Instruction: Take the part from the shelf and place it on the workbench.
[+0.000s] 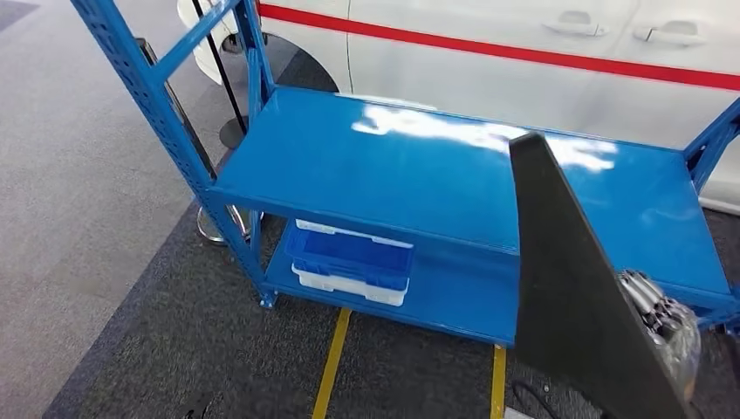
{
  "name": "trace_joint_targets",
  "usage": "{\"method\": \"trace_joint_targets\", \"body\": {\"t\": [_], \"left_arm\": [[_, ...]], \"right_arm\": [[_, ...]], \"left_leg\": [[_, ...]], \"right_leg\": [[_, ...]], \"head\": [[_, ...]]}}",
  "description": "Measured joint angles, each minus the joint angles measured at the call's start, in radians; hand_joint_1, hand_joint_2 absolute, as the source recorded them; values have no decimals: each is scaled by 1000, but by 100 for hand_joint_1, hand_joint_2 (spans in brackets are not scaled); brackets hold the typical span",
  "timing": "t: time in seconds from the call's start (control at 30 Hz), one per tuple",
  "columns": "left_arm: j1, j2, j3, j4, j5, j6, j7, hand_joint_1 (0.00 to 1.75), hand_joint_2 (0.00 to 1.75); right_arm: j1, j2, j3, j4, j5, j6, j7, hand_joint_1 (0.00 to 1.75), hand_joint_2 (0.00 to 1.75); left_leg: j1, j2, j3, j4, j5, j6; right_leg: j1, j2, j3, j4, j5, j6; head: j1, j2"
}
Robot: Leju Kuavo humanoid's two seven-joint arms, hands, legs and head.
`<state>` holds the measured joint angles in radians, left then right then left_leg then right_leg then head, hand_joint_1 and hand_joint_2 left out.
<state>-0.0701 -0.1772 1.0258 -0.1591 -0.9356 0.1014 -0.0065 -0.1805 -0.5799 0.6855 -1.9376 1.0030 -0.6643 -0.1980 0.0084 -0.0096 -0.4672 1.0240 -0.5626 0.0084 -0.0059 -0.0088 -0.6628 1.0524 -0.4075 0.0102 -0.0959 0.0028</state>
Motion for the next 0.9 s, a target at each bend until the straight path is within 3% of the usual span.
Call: {"method": "trace_joint_targets", "body": {"t": [0.07,0.1,0.13,0.2,0.23,0.27,0.33,0.37,0.43,0.5,0.57,0.6,0.63,0.7,0.73,0.77,0.8,0.83,0.9], "left_arm": [[2,-1,0,0,-2,-1,0,0,175],[2,-2,0,0,-3,-1,0,0,175],[2,-3,0,1,-3,-1,0,0,175],[2,-4,1,1,-4,-1,1,0,175],[2,-4,1,1,-4,-1,1,0,175],[2,-4,1,1,-4,-1,1,0,175],[1,-4,1,1,-6,-1,0,0,175],[1,-4,1,1,-8,-2,-1,0,175],[-1,-6,1,1,-12,-2,-3,0,175],[-1,-9,1,1,-16,-2,-4,0,175],[-1,-8,1,1,-20,-1,-5,0,175],[-1,-7,1,1,-20,-1,-5,0,175],[1,-7,1,1,-21,0,-5,0,175],[3,-6,1,1,-21,0,-4,0,175],[4,-5,1,1,-21,0,-4,0,175],[4,-4,1,1,-21,0,-4,0,175],[3,-2,1,1,-22,1,-4,0,175],[2,-1,1,1,-22,1,-4,0,175],[0,0,1,1,-24,1,-4,0,175]], "right_arm": [[14,-8,-13,-6,2,1,4,175,175],[21,-12,-19,-8,3,2,5,175,175],[27,-16,-24,-10,3,2,6,175,175],[34,-21,-31,-13,5,2,6,175,175],[37,-21,-33,-14,5,2,7,175,175],[40,-22,-34,-14,5,3,7,175,175],[47,-22,-38,-14,6,7,8,175,175],[50,-22,-41,-15,7,10,10,175,175],[55,-26,-53,-21,9,13,15,175,175],[61,-31,-68,-30,13,15,21,175,175],[73,-35,-81,-37,17,19,25,175,175],[79,-37,-86,-40,20,22,27,175,175],[84,-37,-89,-42,22,25,28,175,175],[91,-37,-95,-43,24,29,29,175,175],[95,-37,-97,-44,25,30,29,175,175],[99,-37,-99,-45,26,30,29,175,175],[104,-37,-102,-45,27,31,30,175,175],[109,-37,-104,-45,28,31,31,175,175],[119,-37,-109,-47,32,33,35,175,175]], "left_leg": [[2,9,-14,-8,15,14],[5,16,-24,-10,26,23],[7,24,-38,-13,39,30],[6,40,-67,-11,62,41],[4,47,-84,-8,73,43],[2,55,-101,-4,83,44],[-2,71,-134,4,101,44],[-4,78,-148,8,110,44],[-7,91,-162,13,124,39],[-7,107,-162,10,141,29],[-5,119,-163,2,155,17],[-4,107,-167,7,143,10],[-4,85,-174,27,110,4],[-3,34,-194,120,1,-3],[-3,23,-202,181,-44,-3],[-3,19,-203,234,-61,-3],[-3,17,-194,263,-50,-2],[-3,16,-173,263,-21,-1],[-3,-8,-89,169,26,4]], "right_leg": [[0,5,-7,-4,11,12],[-1,9,-14,6,-7,17],[-3,11,-24,31,-44,23],[-7,12,-46,133,-147,34],[-8,11,-53,191,-179,37],[-9,10,-52,237,-187,40],[-8,7,-12,247,-140,38],[-6,-2,33,204,-113,33],[4,-45,148,56,-119,17],[17,-72,212,-49,-148,0],[18,-56,203,-72,-132,-14],[15,-47,192,-77,-117,-23],[11,-38,179,-81,-101,-32],[8,-16,143,-81,-70,-42],[9,-3,124,-78,-55,-44],[9,11,103,-73,-41,-43],[9,23,82,-67,-28,-42],[8,35,61,-59,-16,-39],[5,58,19,-38,2,-30]], "head": [[1,0],[3,0],[5,0],[7,0],[8,0],[8,0],[8,0],[8,0],[7,0],[7,0],[9,0],[11,0],[10,-1],[9,-1],[8,-1],[8,-1],[8,-1],[8,-1],[7,-1]]}}
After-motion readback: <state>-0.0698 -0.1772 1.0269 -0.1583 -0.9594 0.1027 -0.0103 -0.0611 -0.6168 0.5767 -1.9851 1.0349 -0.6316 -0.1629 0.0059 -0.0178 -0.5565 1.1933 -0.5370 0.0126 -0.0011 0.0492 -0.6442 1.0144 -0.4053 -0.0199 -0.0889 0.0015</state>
